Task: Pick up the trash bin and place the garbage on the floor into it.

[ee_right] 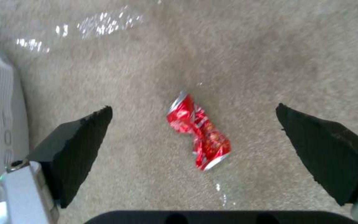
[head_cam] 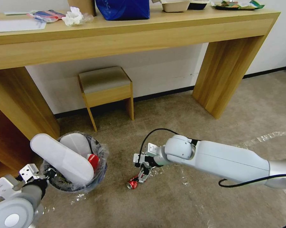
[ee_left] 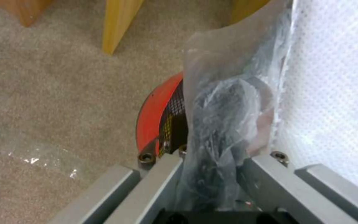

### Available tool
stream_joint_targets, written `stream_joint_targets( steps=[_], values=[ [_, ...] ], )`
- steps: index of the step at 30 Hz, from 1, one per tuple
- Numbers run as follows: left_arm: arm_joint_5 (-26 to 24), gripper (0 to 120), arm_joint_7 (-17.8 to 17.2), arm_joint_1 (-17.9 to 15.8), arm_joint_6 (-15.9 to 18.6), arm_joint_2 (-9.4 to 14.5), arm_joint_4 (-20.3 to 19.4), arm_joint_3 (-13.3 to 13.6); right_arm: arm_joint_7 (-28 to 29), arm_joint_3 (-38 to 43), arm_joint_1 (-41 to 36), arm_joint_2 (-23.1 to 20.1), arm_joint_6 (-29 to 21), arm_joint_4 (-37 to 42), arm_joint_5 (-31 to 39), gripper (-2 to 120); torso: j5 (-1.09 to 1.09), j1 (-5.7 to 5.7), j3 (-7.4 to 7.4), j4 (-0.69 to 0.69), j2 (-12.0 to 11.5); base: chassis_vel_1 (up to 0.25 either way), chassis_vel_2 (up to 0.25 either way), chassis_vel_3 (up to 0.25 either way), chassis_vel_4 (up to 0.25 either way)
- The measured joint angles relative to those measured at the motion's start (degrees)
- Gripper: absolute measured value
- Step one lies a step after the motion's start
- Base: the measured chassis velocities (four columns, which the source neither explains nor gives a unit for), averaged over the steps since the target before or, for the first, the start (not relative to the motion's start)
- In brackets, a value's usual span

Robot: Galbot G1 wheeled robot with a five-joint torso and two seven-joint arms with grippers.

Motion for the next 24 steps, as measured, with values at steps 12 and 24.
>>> stream_joint_targets(
  steps=[12,24],
  values=[
    [0.2,0,0.3,-0.7,-0.1,0.2,1.6,0.1,-3.8,-3.6,-0.8,3.5,5.7,-5.7,-4.9,100,0.0,0.0,0.0,0.0,0.0,0.0,0.0,0.0,0.0],
    [0.2,0,0.2,-0.2,-0.1,0.5,1.6,-0.1,-3.7,-4.9,-2.7,6.9,8.1,-11.0,-6.6,100,0.0,0.0,-0.01,0.0,0.0,0.0,0.0,0.0,0.0]
  ],
)
